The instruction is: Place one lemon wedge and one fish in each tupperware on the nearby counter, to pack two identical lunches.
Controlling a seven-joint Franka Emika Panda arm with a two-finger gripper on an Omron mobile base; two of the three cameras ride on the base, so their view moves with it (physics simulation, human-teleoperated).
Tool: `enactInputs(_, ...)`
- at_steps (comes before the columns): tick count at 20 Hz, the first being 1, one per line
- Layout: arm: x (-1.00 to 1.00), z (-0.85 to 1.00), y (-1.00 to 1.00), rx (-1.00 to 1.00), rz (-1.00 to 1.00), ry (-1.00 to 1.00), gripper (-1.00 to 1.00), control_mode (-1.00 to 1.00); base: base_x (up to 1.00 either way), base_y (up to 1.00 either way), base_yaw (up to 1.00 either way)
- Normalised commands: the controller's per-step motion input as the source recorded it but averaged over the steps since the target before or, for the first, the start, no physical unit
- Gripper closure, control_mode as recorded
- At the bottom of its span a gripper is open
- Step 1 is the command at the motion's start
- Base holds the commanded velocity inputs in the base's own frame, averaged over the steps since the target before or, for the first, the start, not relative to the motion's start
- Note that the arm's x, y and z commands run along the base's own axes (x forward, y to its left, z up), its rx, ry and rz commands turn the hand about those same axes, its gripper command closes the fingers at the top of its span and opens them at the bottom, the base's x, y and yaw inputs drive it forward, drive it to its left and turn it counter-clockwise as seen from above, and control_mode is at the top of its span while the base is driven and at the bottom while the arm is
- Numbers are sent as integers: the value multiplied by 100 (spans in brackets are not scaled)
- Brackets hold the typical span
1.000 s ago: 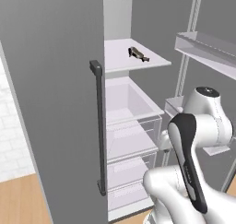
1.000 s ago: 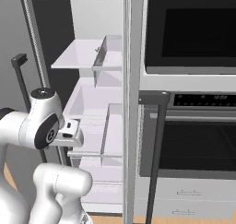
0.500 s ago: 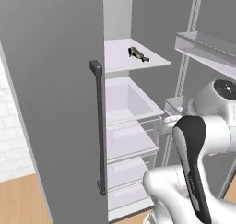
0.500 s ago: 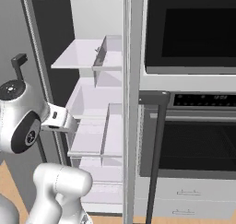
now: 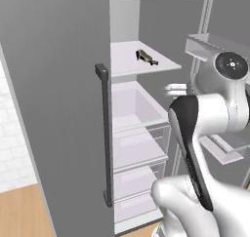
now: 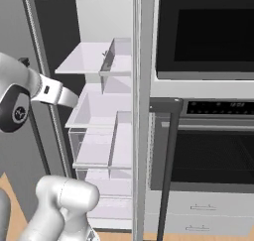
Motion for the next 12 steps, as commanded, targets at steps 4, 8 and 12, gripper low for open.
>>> enactInputs(4,95,84,0,0,-5,-15,-100,-100,0,0,0)
enactInputs(8,100,69,0,0,-1,-18,-100,-100,0,0,0)
enactInputs(12,100,3,3,0,0,-6,-100,-100,0,0,0)
